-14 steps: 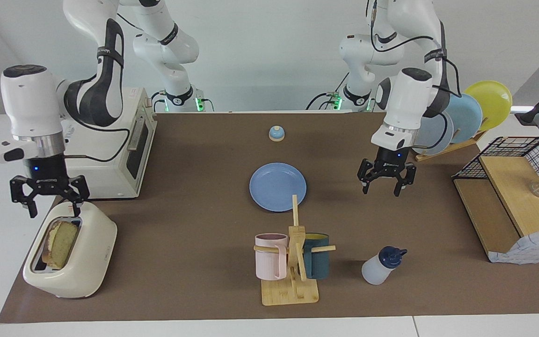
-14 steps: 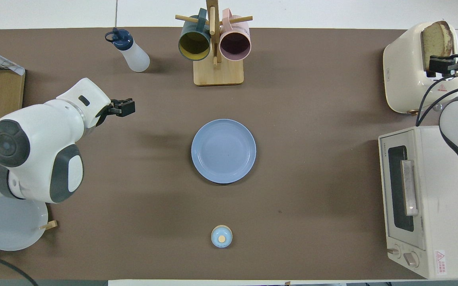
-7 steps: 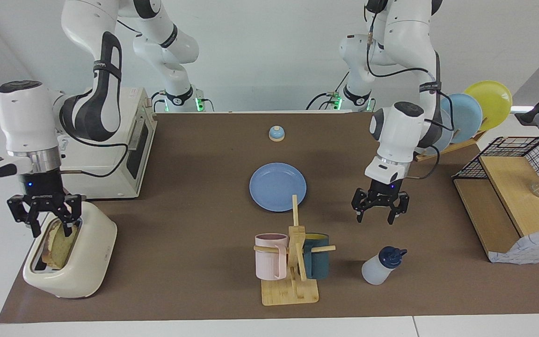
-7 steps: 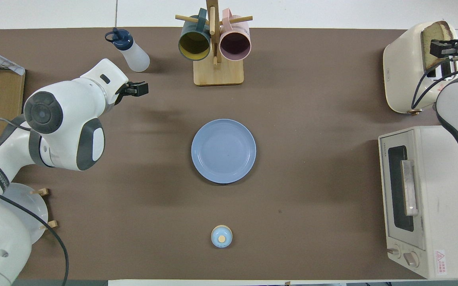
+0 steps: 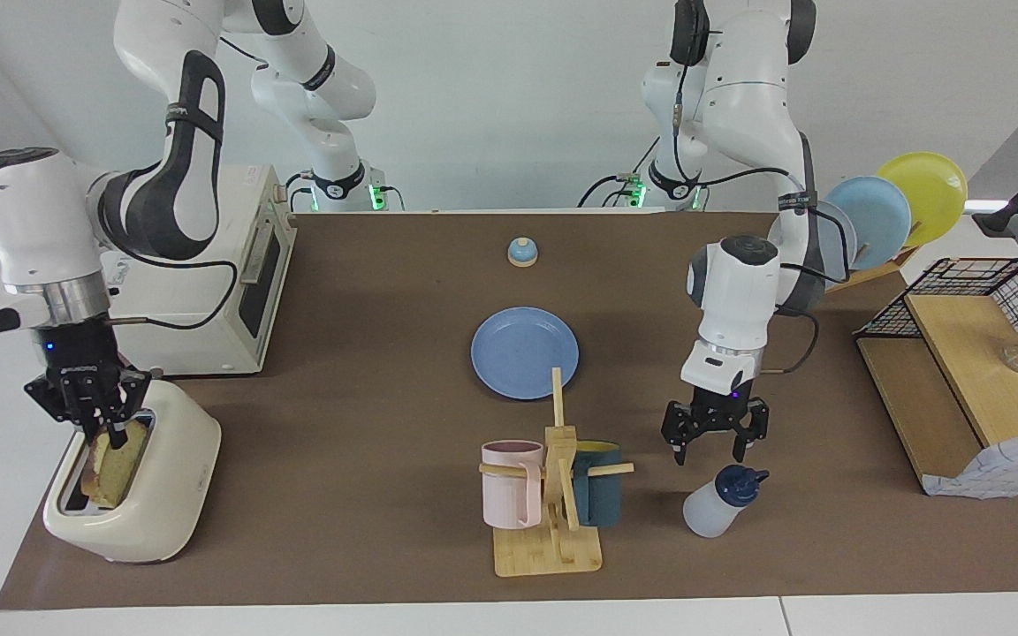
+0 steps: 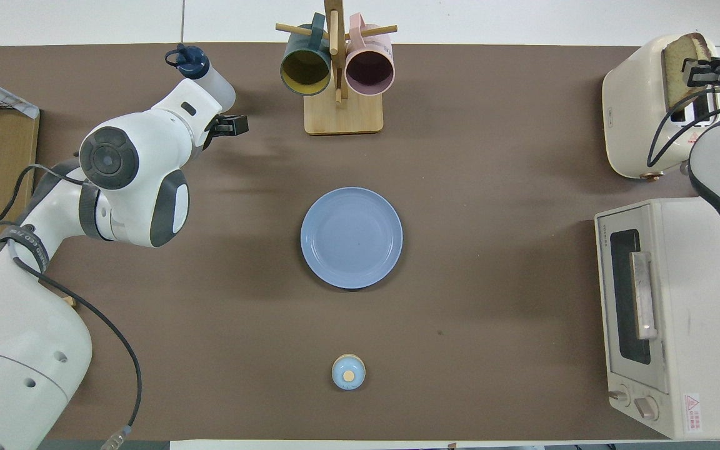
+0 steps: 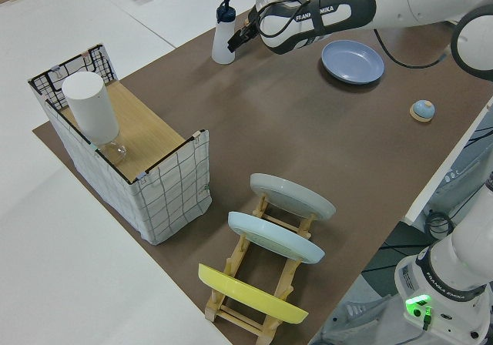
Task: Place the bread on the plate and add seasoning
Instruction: 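Grasp the bottle with the left gripper while the right gripper pulls bread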
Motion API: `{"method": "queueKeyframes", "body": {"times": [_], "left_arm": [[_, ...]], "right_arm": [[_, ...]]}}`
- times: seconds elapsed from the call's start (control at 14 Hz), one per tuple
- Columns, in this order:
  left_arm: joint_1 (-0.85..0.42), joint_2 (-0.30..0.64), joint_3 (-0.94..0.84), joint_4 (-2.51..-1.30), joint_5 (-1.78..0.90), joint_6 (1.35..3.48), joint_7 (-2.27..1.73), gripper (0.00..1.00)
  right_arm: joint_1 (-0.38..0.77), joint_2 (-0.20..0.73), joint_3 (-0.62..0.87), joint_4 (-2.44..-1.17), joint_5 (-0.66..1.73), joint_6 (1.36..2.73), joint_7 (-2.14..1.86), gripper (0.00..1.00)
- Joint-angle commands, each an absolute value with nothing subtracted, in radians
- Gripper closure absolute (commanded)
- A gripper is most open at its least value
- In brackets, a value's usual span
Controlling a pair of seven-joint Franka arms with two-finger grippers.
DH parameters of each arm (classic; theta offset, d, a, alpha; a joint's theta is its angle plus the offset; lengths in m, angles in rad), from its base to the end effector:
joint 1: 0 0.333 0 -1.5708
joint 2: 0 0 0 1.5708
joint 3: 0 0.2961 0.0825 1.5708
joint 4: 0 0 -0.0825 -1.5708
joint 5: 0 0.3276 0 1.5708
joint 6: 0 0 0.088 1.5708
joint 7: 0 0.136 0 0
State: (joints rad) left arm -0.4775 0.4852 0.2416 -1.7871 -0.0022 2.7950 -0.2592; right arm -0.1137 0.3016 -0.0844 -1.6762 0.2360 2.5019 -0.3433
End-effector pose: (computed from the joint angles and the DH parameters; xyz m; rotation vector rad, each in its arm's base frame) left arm 0.6358 -0.1721 0.3420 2.9936 -0.0486 0.8352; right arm 0.6334 -0.1188 0.4644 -3.0074 -0.0060 -0.8457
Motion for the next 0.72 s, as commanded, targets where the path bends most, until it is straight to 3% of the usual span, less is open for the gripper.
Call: {"method": "queueKeyframes", "body": {"times": [0.0, 0.21, 0.43, 0.64], "left_arm": [[-0.502, 0.572, 0.279, -1.709, 0.021, 2.848, -0.319, 0.00], [-0.508, 0.592, 0.282, -1.706, 0.020, 2.878, -0.333, 0.00], [-0.505, 0.626, 0.284, -1.663, 0.020, 2.892, -0.357, 0.00], [-0.497, 0.635, 0.284, -1.641, 0.018, 2.893, -0.357, 0.00]], "right_arm": [[-0.150, 0.328, -0.067, -1.580, 0.330, 2.378, -0.426, 1.00], [-0.160, 0.312, -0.075, -1.493, 0.293, 2.210, -0.563, 1.00], [-0.126, 0.285, -0.061, -1.366, -0.019, 1.987, -0.568, 1.00], [-0.084, 0.278, -0.061, -1.355, -0.070, 1.898, -0.561, 1.00]]}}
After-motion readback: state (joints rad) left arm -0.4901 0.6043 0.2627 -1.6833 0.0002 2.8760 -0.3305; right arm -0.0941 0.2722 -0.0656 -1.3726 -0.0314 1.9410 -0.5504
